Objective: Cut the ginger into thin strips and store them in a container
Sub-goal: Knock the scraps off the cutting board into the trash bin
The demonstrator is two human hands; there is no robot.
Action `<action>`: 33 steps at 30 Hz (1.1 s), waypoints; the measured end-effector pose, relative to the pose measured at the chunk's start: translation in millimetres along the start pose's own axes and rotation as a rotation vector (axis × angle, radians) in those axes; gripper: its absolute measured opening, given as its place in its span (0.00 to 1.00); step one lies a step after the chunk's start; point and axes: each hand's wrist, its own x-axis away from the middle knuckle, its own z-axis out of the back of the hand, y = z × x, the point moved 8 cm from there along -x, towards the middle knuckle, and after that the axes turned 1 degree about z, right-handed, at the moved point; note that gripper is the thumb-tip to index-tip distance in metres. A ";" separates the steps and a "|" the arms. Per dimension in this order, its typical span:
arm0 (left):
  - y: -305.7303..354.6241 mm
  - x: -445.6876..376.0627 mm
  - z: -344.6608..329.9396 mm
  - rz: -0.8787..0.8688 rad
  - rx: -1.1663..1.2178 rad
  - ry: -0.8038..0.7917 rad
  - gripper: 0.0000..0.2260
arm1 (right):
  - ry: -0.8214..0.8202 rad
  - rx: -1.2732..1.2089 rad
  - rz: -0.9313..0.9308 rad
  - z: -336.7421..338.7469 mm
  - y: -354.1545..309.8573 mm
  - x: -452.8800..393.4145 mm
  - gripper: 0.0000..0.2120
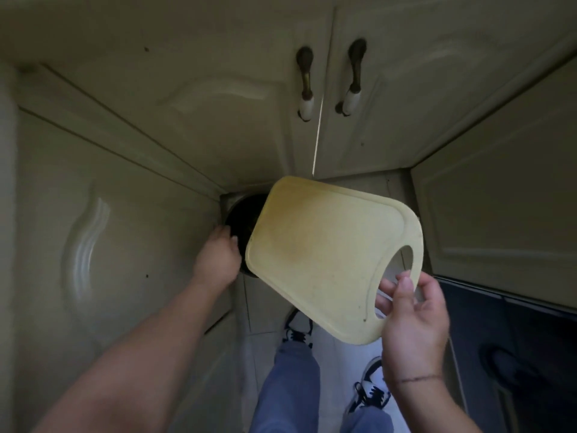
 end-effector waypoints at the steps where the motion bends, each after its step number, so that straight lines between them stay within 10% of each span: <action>1: 18.2 8.0 4.3 -0.020 0.137 0.009 0.20 | 0.003 -0.004 -0.007 2.6 -0.3 1.9 0.10; 11: 108.6 119.5 63.5 0.028 0.901 -0.177 0.08 | 0.132 -0.088 0.022 120.2 -61.9 65.4 0.10; 18: 215.1 267.2 92.2 -0.212 0.737 -0.751 0.13 | 0.303 -0.287 0.048 274.4 -102.2 155.2 0.10; 22: 284.6 345.1 70.7 -0.343 0.624 -1.015 0.33 | 0.519 -0.590 0.072 359.8 -86.2 208.1 0.11; 33: 409.9 550.1 -105.7 -0.541 0.230 -0.952 0.06 | 1.055 -0.750 0.033 572.9 43.0 319.9 0.10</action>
